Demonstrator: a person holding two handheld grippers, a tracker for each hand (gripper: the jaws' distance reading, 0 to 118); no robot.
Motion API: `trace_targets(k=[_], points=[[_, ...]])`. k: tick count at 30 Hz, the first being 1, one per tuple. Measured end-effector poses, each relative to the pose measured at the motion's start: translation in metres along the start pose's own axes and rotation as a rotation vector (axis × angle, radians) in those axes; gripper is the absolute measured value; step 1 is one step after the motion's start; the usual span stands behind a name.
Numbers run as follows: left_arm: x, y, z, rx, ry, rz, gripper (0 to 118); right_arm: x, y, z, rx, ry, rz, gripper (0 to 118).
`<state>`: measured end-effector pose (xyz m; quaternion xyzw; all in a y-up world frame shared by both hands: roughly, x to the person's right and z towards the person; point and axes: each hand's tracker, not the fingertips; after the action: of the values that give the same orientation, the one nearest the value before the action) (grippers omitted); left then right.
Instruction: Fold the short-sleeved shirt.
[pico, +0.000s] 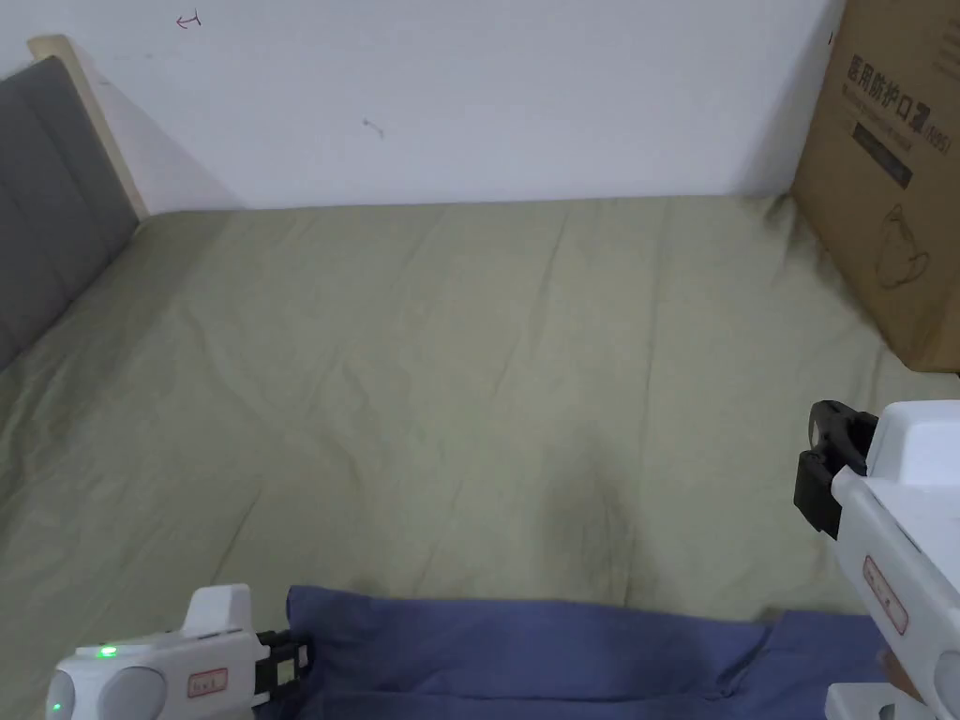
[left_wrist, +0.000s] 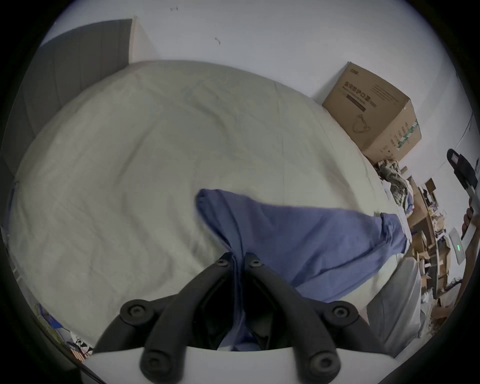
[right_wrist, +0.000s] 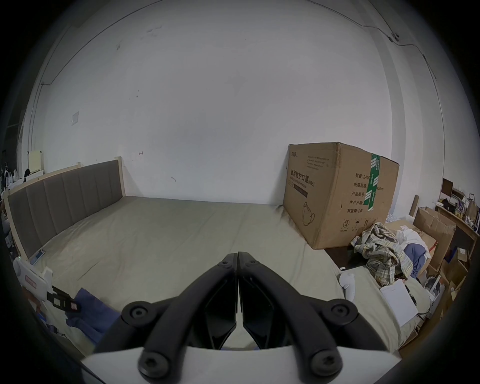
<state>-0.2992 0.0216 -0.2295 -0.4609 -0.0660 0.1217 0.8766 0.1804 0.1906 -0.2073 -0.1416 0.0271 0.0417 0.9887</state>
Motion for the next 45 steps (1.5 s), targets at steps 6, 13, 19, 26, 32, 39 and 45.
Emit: trace_targets(k=[6, 13, 19, 26, 32, 39, 45], points=[[-0.034, 0.022, 0.044, 0.049, 0.073, 0.009, 3, 0.011, 0.008, 0.007, 0.034, -0.005, -0.017, 0], [-0.062, 0.025, 0.079, 0.054, 0.160, 0.068, 3, 0.017, 0.012, 0.014, 0.061, 0.006, -0.036, 0], [0.012, 0.033, 0.082, 0.059, 0.035, 0.040, 3, 0.023, 0.010, 0.020, 0.068, 0.020, -0.045, 0], [0.113, 0.041, 0.039, 0.001, -0.162, 0.011, 3, 0.035, 0.008, 0.031, 0.077, 0.024, -0.052, 0], [0.186, 0.025, -0.019, -0.094, -0.216, -0.030, 3, 0.055, 0.004, 0.040, 0.082, -0.003, -0.051, 0], [0.218, -0.001, -0.096, -0.265, -0.117, -0.042, 4, 0.075, -0.003, 0.049, 0.068, -0.039, -0.055, 0], [0.223, -0.005, -0.099, -0.276, -0.179, 0.049, 90, 0.084, -0.005, 0.053, 0.061, -0.058, -0.057, 0]])
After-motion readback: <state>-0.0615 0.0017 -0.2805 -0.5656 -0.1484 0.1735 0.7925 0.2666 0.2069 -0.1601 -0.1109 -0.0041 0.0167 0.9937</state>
